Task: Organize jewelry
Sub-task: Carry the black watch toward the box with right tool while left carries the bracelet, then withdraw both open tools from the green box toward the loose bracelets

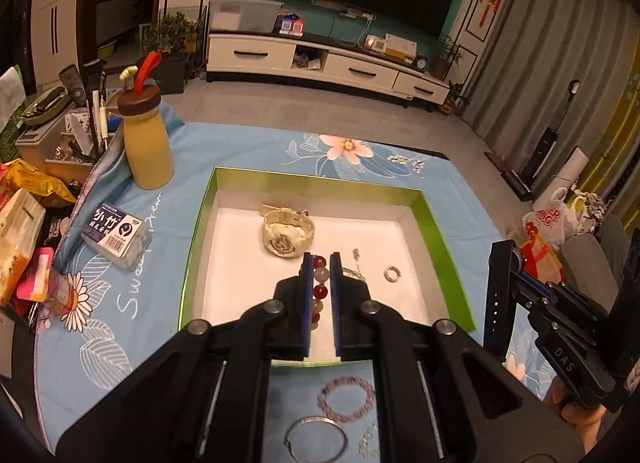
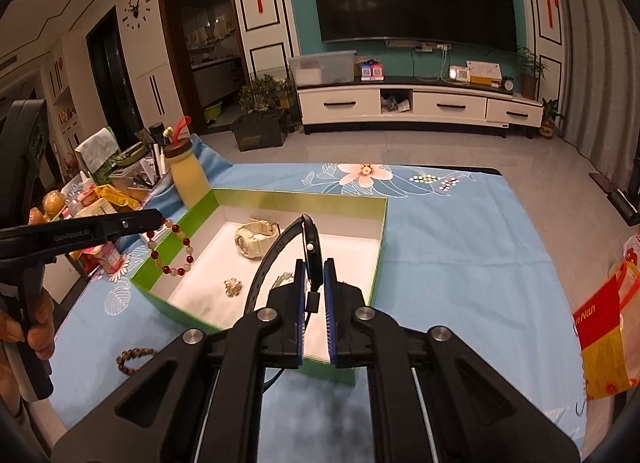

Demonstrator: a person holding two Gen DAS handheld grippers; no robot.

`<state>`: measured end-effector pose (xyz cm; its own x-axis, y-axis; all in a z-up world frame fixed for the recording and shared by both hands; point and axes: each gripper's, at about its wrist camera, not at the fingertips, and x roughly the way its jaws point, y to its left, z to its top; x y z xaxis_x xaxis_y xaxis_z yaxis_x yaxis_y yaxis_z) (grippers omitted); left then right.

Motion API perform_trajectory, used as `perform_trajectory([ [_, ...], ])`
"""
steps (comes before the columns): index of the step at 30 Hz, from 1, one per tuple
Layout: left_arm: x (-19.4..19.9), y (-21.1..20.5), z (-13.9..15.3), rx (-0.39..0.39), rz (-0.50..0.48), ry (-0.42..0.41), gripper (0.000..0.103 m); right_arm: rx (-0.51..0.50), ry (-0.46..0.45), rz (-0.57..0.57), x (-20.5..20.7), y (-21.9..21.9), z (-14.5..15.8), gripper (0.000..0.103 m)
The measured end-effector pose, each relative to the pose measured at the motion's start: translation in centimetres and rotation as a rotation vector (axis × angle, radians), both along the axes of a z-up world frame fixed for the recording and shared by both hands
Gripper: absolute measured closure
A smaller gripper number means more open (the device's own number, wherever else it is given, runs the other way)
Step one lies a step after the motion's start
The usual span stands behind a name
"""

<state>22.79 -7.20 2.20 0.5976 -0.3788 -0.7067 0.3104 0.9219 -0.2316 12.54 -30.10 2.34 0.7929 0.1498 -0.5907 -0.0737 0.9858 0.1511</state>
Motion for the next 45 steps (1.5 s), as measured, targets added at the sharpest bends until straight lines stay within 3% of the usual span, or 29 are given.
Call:
perform_trajectory([
  [9, 4.5, -0.5, -3.9, 0.05, 0.026, 0.095, 0.096, -0.043, 0.124, 0.032, 6.4, 1.6, -2.9, 0.095],
  [17, 6.2, -0.2, -6.7, 0.093, 0.028, 0.154, 0.095, -0.04, 0.208, 0.009, 9.5, 2.0, -5.4, 0.094],
  [18, 6.3, -0.1, -6.8, 0.093, 0.03, 0.154, 0.094, -0.038, 0.213, 0.005, 9.5, 1.9, -5.6, 0.09],
  [21, 6.0, 0.3, -6.4, 0.082, 0.031, 0.148, 0.077, -0.014, 0.219, -0.017, 9.7, 1.5, -5.7, 0.079],
  [23, 5.4, 0.6, -5.8, 0.081, 0.032, 0.128, 0.067, -0.006, 0.201, -0.027, 9.3, 1.1, -5.2, 0.078],
  [25, 4.7, 1.0, -5.0, 0.073, 0.033, 0.109, 0.049, 0.012, 0.183, -0.03, 8.6, 0.8, -4.6, 0.078],
  [30, 1.6, 2.3, -3.1, 0.078, 0.041, 0.047, 0.034, 0.053, 0.143, -0.029, 5.7, -0.1, -3.2, 0.075],
  [40, -5.0, 6.5, -1.9, 0.093, 0.111, 0.016, 0.026, 0.114, 0.111, -0.047, -1.5, -1.5, -2.0, 0.073],
  [45, -8.2, 8.7, -3.0, 0.11, 0.15, 0.036, 0.026, 0.129, 0.133, -0.051, -4.3, -1.5, -2.7, 0.073],
])
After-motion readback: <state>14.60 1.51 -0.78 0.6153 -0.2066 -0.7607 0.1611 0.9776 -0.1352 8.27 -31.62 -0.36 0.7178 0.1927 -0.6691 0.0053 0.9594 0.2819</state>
